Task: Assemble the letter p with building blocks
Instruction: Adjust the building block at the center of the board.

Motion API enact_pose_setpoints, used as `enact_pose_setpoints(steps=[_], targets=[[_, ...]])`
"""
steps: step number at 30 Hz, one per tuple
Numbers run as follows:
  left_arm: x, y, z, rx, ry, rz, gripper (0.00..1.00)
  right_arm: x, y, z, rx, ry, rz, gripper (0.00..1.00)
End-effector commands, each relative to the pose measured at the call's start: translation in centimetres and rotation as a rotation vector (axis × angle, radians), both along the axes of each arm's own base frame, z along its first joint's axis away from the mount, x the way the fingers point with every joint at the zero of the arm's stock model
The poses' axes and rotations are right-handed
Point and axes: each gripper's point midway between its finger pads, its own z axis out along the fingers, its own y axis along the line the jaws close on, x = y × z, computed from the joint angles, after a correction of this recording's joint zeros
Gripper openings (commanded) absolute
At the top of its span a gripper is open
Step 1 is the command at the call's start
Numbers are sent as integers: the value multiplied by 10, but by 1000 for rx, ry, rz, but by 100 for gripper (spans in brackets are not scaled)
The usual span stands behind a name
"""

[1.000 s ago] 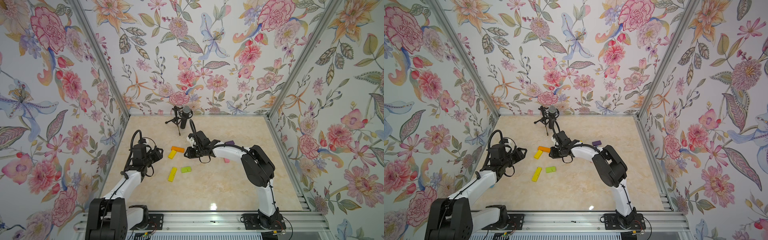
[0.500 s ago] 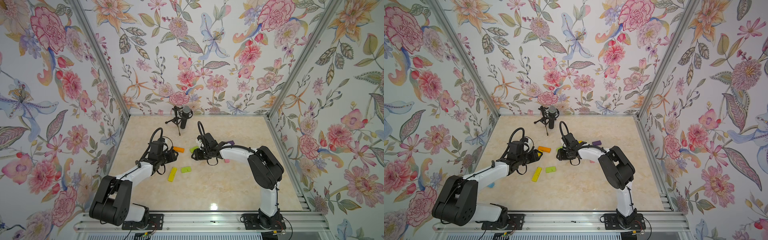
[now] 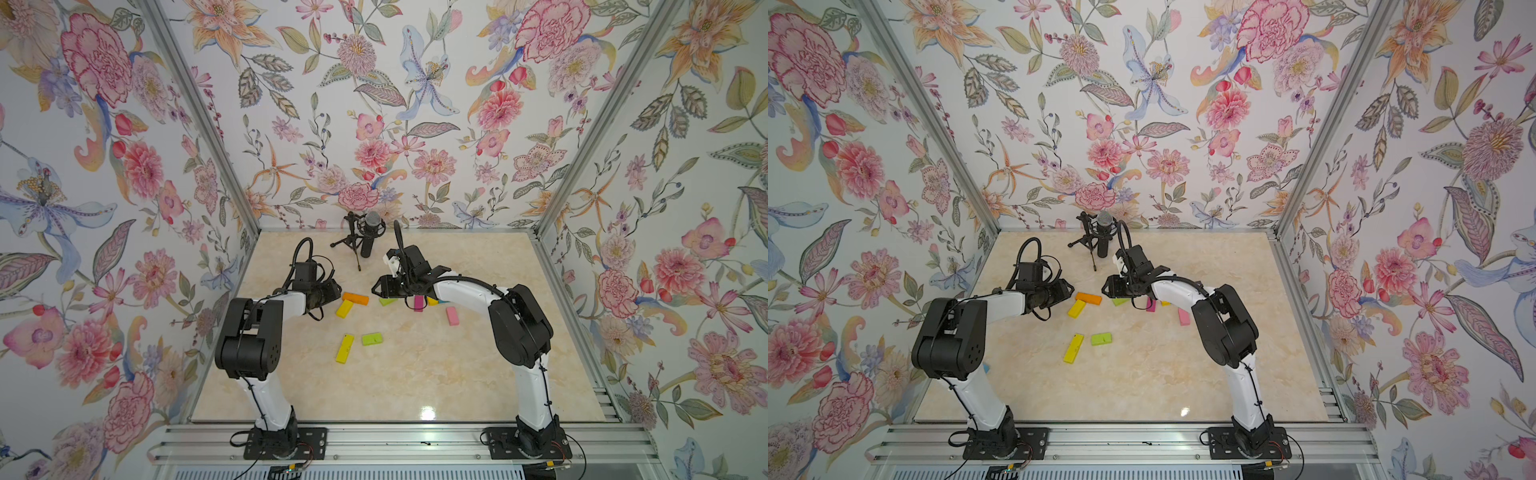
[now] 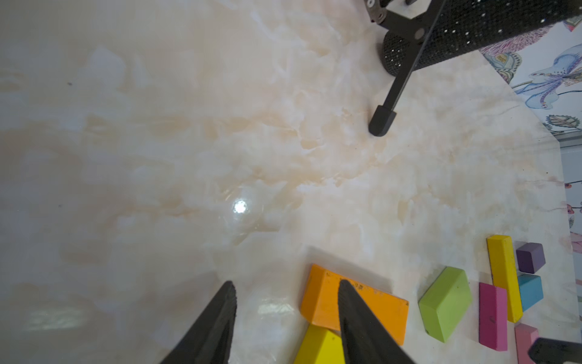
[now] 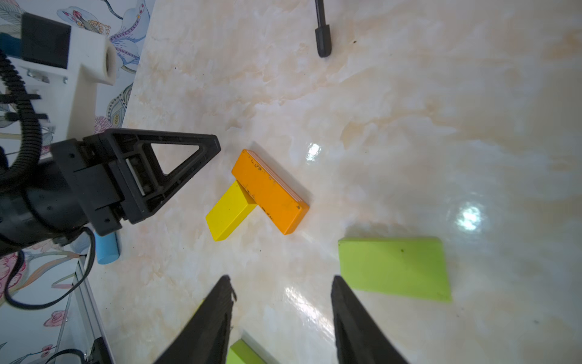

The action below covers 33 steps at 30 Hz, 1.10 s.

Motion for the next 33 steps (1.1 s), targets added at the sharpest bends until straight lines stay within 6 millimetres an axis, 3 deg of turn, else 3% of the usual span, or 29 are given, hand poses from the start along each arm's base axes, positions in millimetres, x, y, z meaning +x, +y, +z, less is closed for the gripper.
enact_pose_setpoints(steps=[1,7,13,33], targets=[[16,-12,8,-24,-45,-56,54,-16,24,-11,18,55,52,50],[13,-9,1,-87,-38,-49,53,-24,52,-21,56,97,91,40],[7,-6,-3,-170,-40,-44,52,-26,71,-34,84,132,111,38],[-5,-14,-13,-250,-9,-79,53,-18,102,-50,146,191,128,39]])
